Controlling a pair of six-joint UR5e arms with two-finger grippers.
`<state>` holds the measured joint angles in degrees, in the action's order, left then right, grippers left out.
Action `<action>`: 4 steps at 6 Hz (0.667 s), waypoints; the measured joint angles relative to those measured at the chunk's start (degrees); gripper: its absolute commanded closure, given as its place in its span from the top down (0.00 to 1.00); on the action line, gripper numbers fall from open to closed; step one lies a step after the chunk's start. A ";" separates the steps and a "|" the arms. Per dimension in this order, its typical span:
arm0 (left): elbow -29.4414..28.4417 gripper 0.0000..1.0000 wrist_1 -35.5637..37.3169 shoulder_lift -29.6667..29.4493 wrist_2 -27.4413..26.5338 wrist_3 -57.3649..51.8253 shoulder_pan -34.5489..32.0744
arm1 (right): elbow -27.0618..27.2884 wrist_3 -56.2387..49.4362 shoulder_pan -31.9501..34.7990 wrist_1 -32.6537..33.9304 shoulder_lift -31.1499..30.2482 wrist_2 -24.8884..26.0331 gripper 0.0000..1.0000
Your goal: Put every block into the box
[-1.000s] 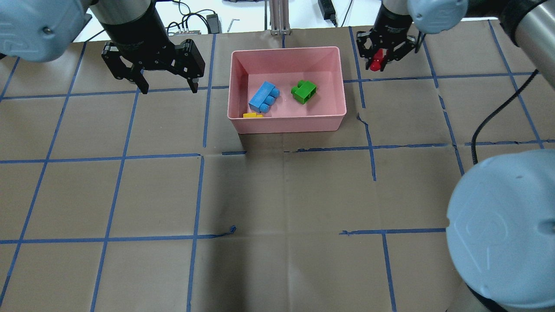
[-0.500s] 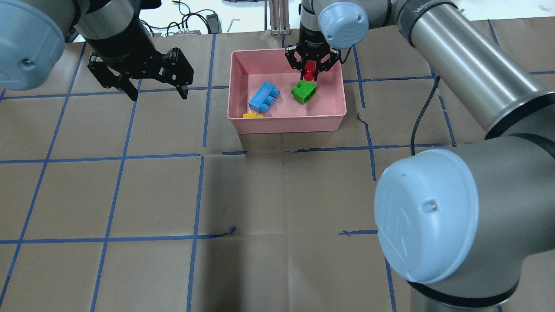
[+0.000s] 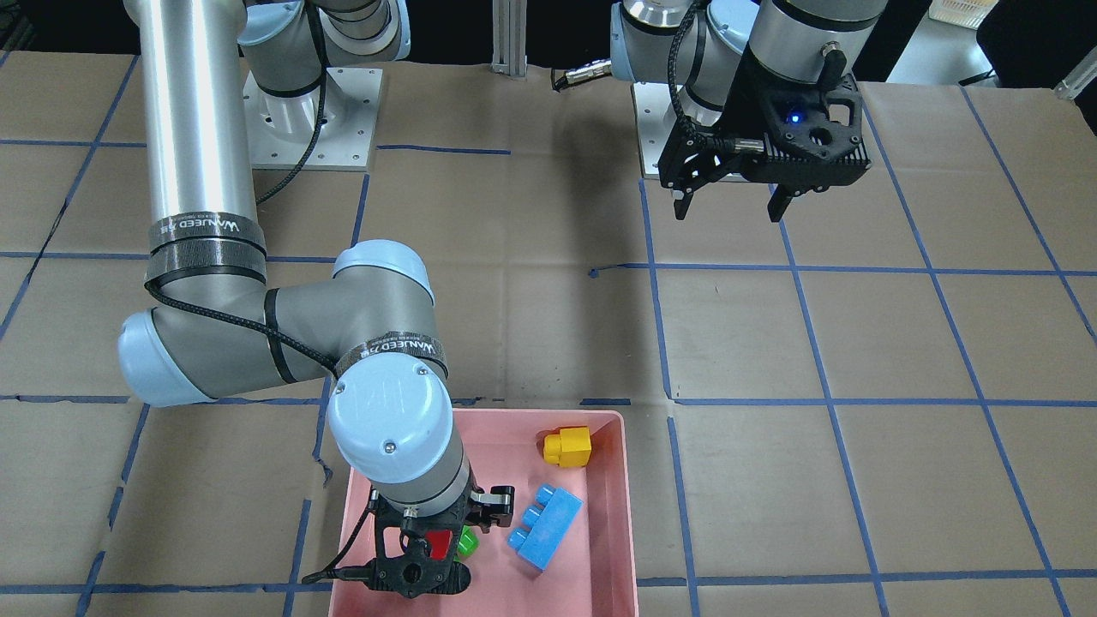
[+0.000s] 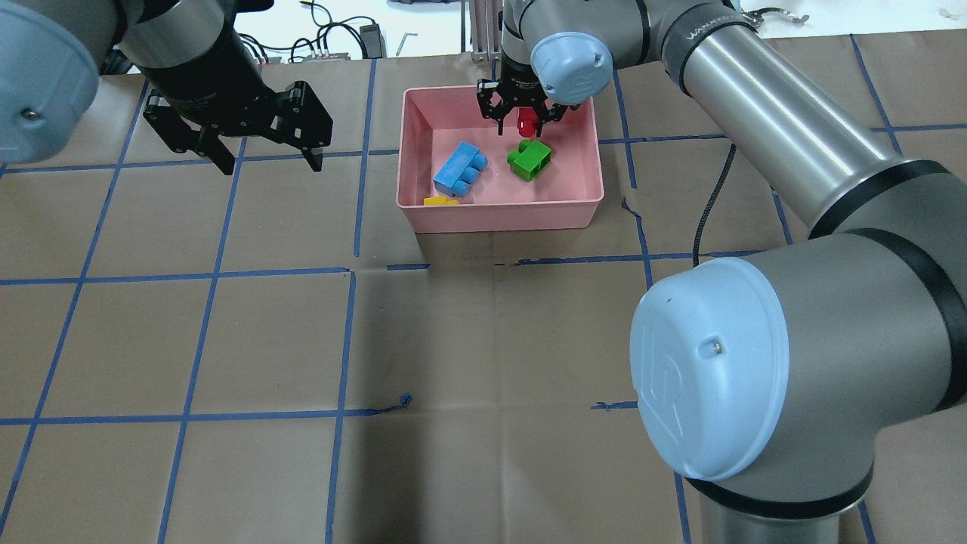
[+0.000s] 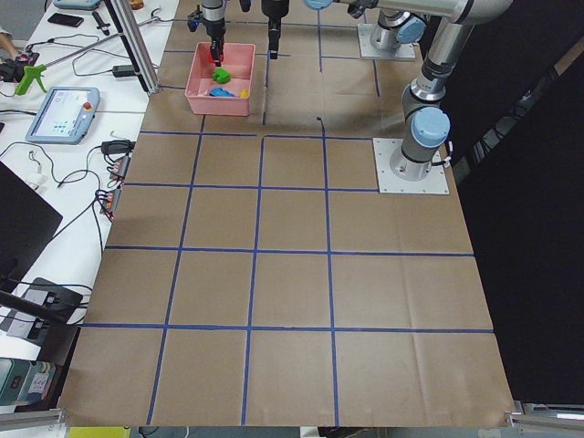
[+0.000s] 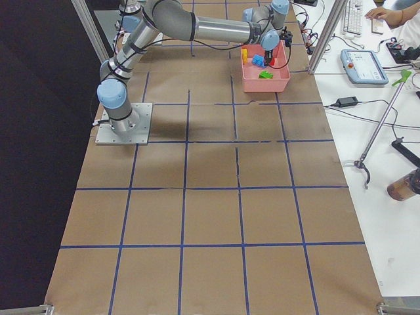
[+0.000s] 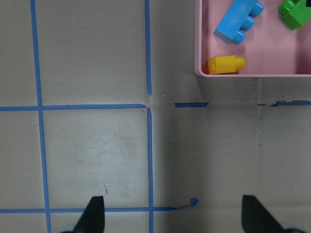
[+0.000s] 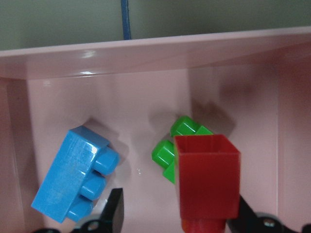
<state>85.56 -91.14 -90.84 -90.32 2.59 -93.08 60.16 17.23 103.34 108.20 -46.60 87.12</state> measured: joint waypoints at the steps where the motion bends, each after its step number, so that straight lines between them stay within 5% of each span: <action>1: 0.03 0.99 0.02 0.03 -0.02 -0.03 0.00 | 0.21 0.19 -0.08 0.10 -0.86 0.17 1.00; 4: 0.05 0.99 0.04 0.05 -0.06 -0.04 0.04 | 0.71 0.65 -0.19 -0.14 -2.76 0.25 1.00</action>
<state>85.60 -91.10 -90.79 -90.38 2.55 -93.04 60.87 17.88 103.15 108.07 -49.36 87.37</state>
